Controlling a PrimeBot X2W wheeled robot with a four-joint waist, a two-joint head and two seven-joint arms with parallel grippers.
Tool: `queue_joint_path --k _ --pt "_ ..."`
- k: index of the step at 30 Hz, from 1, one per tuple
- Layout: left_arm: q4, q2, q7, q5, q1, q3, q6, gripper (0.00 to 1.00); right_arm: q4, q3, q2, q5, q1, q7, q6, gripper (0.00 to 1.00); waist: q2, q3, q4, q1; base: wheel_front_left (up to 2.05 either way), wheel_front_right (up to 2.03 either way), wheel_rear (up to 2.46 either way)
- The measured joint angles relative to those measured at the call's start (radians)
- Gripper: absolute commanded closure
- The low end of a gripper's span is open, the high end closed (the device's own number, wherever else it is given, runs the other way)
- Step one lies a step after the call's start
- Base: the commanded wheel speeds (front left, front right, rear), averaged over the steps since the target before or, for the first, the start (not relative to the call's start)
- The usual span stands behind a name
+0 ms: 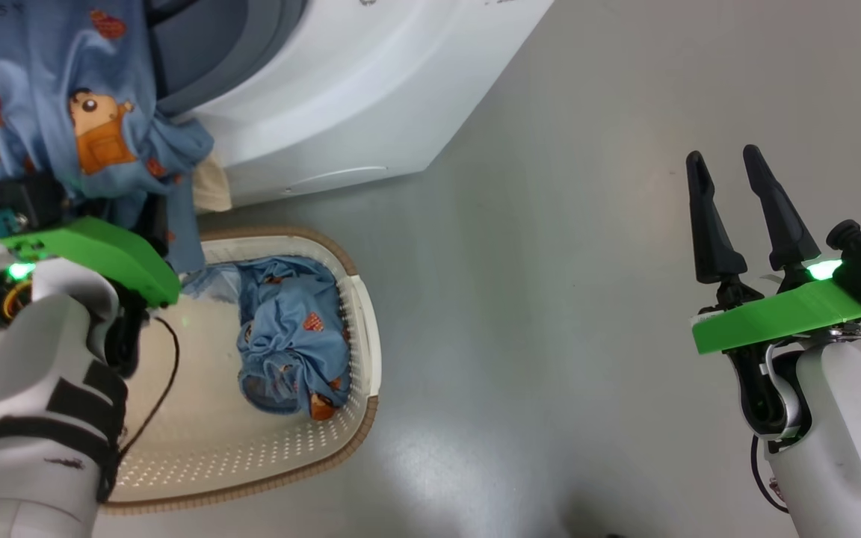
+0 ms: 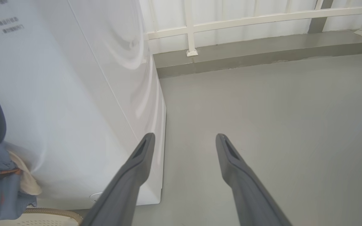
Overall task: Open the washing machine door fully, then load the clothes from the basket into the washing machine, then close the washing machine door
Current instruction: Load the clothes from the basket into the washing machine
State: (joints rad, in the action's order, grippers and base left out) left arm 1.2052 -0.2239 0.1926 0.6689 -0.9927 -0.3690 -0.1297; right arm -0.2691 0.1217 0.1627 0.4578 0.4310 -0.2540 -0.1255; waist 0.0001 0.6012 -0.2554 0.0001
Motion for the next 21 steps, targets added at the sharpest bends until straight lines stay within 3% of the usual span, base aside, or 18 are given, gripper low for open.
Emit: queue_joint_path --k 6,7,9,21 --pt "0.040 0.001 0.029 0.009 -0.028 0.010 0.000 0.00 -0.001 0.000 -0.004 -0.009 0.007 0.000 0.000 0.00 0.0000 0.012 -0.006 -0.0001 0.00 0.00 0.00" --pt "0.044 0.002 0.030 0.010 -0.029 0.012 0.000 0.22 -0.001 -0.001 -0.005 -0.012 0.007 0.000 0.000 0.00 0.0000 0.010 -0.006 -0.0001 0.00 0.00 0.00" --pt "0.051 0.006 0.038 0.015 -0.030 0.012 0.000 1.00 -0.003 -0.001 -0.005 -0.015 0.007 0.000 0.000 0.00 0.0000 0.007 -0.004 -0.0001 0.00 0.00 0.00" --pt "0.051 0.028 0.054 0.026 -0.017 0.008 -0.001 1.00 -0.018 -0.004 -0.001 -0.016 0.007 0.000 0.000 0.00 0.0000 -0.045 0.027 -0.0001 0.00 0.00 0.00"
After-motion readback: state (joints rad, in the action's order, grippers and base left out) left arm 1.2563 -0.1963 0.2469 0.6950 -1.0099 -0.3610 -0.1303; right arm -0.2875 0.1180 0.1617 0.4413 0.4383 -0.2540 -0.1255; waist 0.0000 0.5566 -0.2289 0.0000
